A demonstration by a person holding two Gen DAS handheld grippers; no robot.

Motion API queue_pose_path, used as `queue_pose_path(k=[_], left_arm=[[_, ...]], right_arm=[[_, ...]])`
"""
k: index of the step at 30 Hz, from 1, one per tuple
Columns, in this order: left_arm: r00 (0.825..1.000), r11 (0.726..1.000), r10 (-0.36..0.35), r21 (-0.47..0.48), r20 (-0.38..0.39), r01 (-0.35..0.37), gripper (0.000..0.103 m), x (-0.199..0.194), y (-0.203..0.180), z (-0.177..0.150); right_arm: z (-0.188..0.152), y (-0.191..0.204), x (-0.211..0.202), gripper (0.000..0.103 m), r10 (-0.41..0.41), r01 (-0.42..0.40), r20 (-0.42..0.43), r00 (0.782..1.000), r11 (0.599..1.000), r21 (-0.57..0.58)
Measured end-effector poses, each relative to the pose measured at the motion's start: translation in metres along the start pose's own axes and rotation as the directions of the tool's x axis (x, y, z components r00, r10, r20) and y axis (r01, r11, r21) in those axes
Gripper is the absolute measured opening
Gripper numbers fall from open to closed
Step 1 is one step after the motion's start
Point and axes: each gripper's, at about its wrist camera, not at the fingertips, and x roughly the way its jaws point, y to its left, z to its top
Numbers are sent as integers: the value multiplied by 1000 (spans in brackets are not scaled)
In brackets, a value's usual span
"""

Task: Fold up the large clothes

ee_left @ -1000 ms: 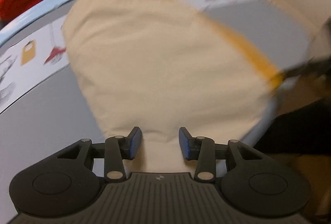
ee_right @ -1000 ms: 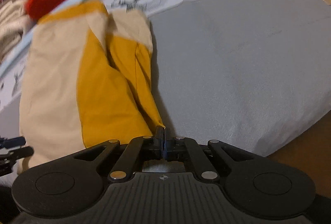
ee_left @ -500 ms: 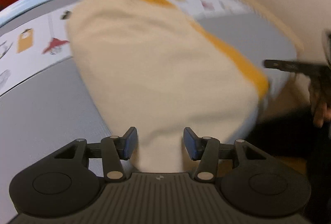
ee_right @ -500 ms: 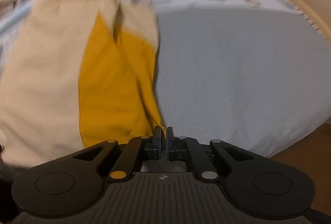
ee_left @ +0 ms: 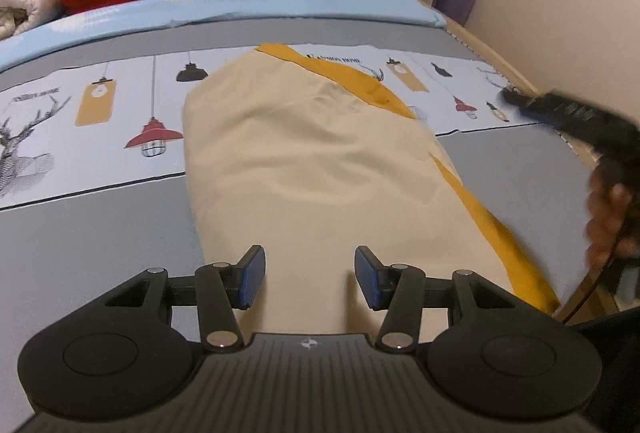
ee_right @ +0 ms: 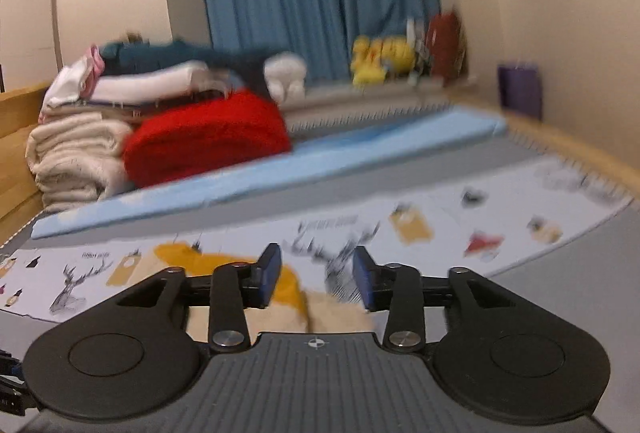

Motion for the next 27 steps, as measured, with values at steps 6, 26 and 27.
queue_pose_path(k=[6,26,27], left_arm=[[999,999,31,-7,-21,-31,55,55,7,31],[988,988,78,-146,133,-58,50,167,40,109],[989,987,76,-150,131,-56,50,168,42,109]], right_arm=[[-33,0,91,47,-11,33,-218,976,995,99],[-22,-12,188,1,-88,151,-283,955,966,209],[-29,-14,195,1,-111,181,-324,940,964,194]])
